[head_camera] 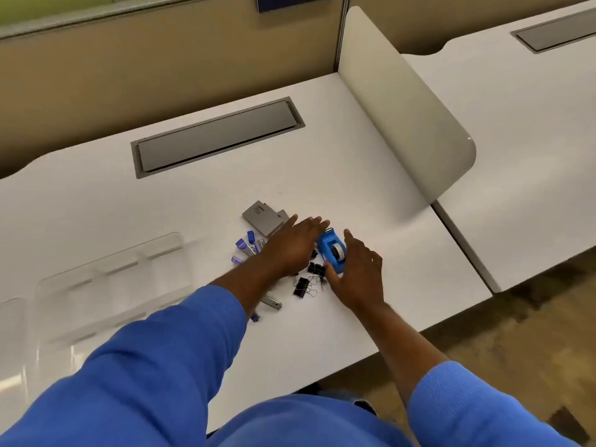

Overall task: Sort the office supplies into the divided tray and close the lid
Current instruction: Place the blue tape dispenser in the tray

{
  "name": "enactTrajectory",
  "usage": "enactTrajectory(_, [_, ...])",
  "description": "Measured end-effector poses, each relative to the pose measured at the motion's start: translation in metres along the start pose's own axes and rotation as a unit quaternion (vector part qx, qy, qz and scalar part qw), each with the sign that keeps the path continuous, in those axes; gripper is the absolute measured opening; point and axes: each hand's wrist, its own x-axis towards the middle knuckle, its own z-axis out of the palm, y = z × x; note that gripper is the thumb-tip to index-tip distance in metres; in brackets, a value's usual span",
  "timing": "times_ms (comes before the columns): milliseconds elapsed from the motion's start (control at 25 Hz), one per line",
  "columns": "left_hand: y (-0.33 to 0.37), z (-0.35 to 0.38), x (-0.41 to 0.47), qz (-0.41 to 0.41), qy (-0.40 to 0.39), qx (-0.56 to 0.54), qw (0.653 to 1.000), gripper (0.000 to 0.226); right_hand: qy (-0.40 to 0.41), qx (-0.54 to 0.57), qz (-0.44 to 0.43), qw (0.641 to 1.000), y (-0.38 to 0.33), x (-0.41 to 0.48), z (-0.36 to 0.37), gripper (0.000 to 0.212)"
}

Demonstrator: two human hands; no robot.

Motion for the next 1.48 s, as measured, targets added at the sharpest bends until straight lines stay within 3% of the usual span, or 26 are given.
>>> enactTrajectory(280, [-0.001, -0.006, 0.015, -0.021, -0.007, -0.053, 0.998, 0.076, 0.014, 0.064, 0.041, 0.997, -0.002, 0.024, -0.008, 0.082])
enactTrajectory(440, [-0.001, -0.021, 0.013, -0.064, 0.046, -0.109, 0.991, 0.079, 0.027, 0.074, 0.011, 0.997, -0.014, 0.042, -0.017, 0.081])
enactTrajectory(880, [-0.055, -0.075, -0.059, -0.098, 0.088, -0.143, 0.981, 0.044, 0.000, 0.075, -0.126, 0.989, -0.101, 0.056, -0.003, 0.081])
enactTrajectory(1040, [-0.088, -0.085, -0.108, -0.115, 0.116, -0.155, 0.974, 0.042, -0.020, 0.082, -0.141, 0.986, -0.154, 0.047, 0.012, 0.075])
enactTrajectory(1200, [-0.122, -0.085, -0.167, -0.169, 0.173, -0.142, 0.960, 0.053, -0.023, 0.101, -0.138, 0.985, -0.215, 0.029, 0.033, 0.073])
enactTrajectory(1320, [-0.158, -0.072, -0.237, -0.224, 0.220, -0.064, 0.947, 0.058, -0.038, 0.101, -0.162, 0.981, -0.258, 0.013, 0.051, 0.071])
enactTrajectory(1480, [-0.203, -0.045, -0.322, -0.308, 0.176, 0.060, 0.933, 0.076, -0.079, 0.092, -0.168, 0.978, -0.296, -0.007, 0.075, 0.065])
